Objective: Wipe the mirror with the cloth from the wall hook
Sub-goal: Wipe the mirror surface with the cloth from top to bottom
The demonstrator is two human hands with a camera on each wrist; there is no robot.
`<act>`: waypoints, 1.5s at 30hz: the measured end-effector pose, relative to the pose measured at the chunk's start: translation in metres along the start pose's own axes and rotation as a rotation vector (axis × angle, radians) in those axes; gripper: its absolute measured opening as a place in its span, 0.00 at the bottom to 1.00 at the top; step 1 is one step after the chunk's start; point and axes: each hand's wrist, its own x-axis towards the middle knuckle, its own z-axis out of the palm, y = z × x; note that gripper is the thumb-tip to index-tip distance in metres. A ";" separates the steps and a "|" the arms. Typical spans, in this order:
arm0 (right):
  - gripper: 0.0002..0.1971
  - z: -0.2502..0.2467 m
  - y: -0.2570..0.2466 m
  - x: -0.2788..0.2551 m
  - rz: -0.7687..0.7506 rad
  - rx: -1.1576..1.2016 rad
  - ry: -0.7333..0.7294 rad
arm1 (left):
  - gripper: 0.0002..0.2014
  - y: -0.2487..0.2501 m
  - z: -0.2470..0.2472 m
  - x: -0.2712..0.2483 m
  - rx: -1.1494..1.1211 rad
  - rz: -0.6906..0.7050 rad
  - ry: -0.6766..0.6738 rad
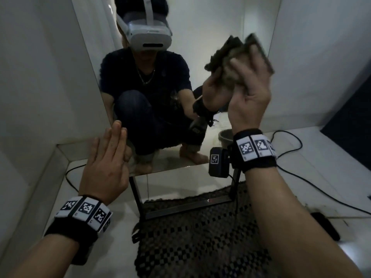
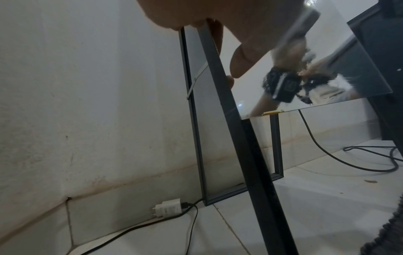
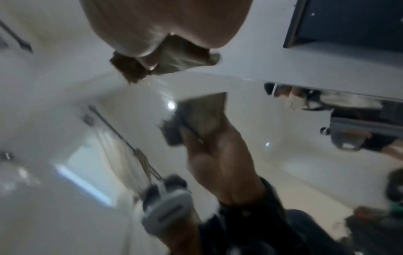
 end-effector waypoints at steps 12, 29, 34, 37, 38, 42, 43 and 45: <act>0.21 -0.065 0.053 -0.246 0.152 -0.131 -0.658 | 0.41 0.004 -0.002 0.001 -0.028 -0.024 -0.024; 0.17 -0.005 -0.008 0.022 0.191 -0.058 0.092 | 0.39 0.010 -0.006 0.001 -0.024 -0.053 -0.029; 0.19 0.005 0.005 0.003 0.015 -0.405 0.034 | 0.40 0.007 -0.006 0.001 -0.002 -0.029 -0.017; 0.41 0.010 0.010 -0.015 0.047 -0.553 -0.120 | 0.40 0.007 -0.006 0.002 0.008 -0.027 -0.021; 0.42 0.011 0.011 -0.019 0.041 -0.554 -0.120 | 0.40 0.007 -0.006 0.002 0.006 -0.028 -0.022; 0.29 0.016 0.016 -0.018 0.023 -0.445 -0.026 | 0.41 0.006 -0.006 0.002 0.001 -0.029 -0.039; 0.27 0.016 0.016 -0.016 0.026 -0.430 0.001 | 0.40 0.006 -0.005 0.002 -0.002 -0.031 -0.042; 0.24 0.013 0.013 -0.011 0.016 -0.332 0.065 | 0.40 0.006 -0.004 0.001 -0.007 -0.038 -0.057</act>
